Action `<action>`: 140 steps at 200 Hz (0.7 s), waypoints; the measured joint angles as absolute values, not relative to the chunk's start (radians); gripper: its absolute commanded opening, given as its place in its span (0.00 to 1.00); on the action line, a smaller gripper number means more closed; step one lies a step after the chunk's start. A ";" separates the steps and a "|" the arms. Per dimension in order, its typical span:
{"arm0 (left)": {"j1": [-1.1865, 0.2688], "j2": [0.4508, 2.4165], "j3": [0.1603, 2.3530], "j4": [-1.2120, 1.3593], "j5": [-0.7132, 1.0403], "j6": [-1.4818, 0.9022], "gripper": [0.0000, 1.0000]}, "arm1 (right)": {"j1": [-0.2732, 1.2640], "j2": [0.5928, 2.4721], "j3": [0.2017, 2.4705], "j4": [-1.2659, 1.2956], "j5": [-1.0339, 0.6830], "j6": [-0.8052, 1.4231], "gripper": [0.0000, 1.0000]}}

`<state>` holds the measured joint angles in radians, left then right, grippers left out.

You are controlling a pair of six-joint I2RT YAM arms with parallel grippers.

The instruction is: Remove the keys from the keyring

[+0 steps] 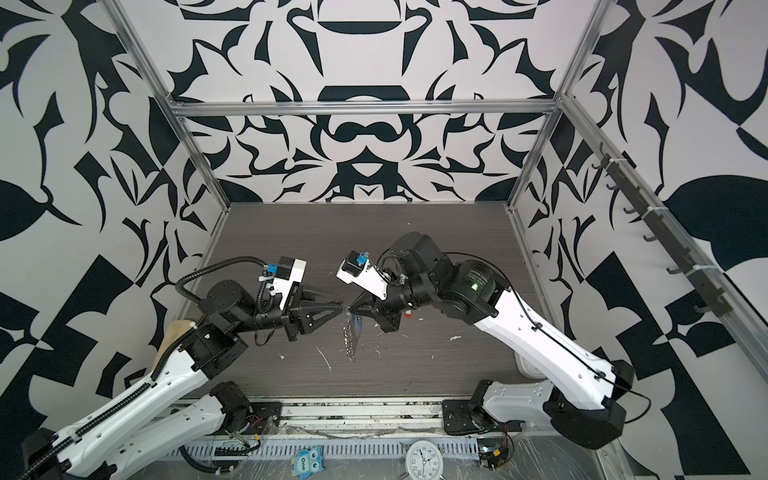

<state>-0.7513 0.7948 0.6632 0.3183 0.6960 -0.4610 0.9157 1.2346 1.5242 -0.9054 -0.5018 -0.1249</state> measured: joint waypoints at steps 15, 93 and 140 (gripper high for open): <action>-0.756 0.799 0.664 0.305 0.706 -0.454 0.27 | 0.915 1.246 1.529 -0.927 -0.505 -0.135 0.00; -0.785 0.818 0.679 0.239 0.710 -0.412 0.24 | 0.910 1.254 1.562 -0.951 -0.506 -0.142 0.00; -0.794 0.820 0.682 0.229 0.698 -0.397 0.14 | 0.909 1.254 1.563 -0.953 -0.514 -0.142 0.00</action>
<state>-0.7937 0.8200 0.6823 0.2287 0.6979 -0.3973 0.9092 1.2541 1.5627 -0.9531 -0.5137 -0.1417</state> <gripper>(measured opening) 0.183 0.042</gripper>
